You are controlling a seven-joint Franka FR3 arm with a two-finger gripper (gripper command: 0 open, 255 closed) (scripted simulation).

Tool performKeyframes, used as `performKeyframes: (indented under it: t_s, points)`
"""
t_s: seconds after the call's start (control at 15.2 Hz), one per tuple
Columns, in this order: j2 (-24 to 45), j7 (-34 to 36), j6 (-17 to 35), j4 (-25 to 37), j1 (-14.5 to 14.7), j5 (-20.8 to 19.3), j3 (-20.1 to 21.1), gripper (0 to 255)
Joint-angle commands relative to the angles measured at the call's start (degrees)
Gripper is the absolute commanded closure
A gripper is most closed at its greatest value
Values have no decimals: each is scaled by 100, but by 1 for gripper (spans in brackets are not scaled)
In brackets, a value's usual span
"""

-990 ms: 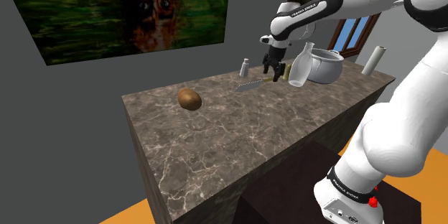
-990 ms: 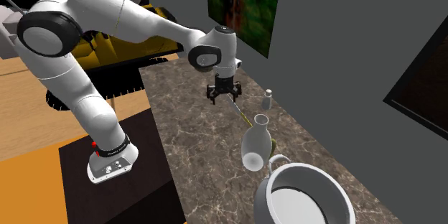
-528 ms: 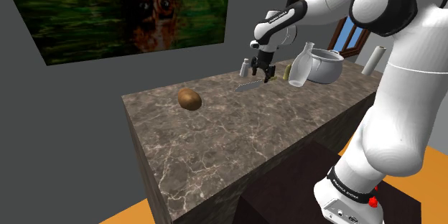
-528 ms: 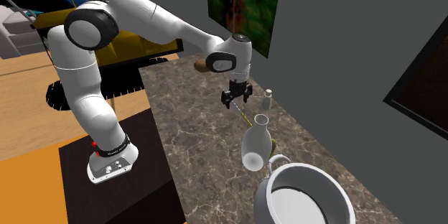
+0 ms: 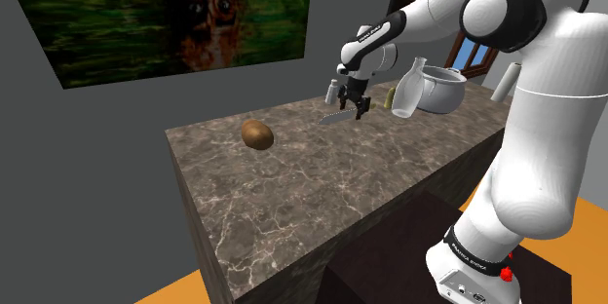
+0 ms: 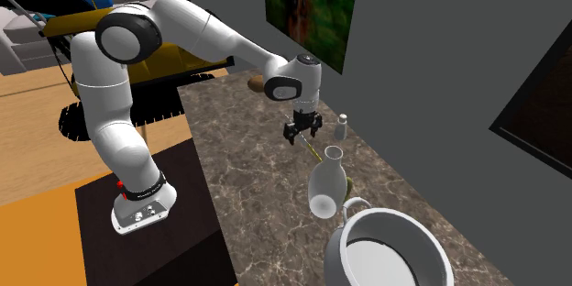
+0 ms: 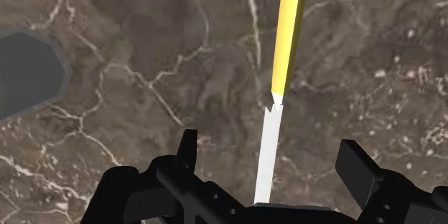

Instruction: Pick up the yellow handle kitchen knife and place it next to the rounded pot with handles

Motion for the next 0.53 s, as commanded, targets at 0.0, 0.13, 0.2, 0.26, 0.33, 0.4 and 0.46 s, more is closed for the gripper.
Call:
performKeyframes:
  t_s: [0.0,0.13,0.2,0.26,0.33,0.4,0.46]
  points:
    - [10,-9,18,-8,-4,10,3,0]
    - [10,-9,18,-8,-4,10,3,0]
    - [10,-9,18,-8,-4,10,3,0]
    - [9,-8,17,-8,-4,9,2,0]
    - [9,-8,17,-8,-4,9,2,0]
    - [9,-8,17,-8,-4,9,2,255]
    - [9,-8,17,-8,-4,9,2,255]
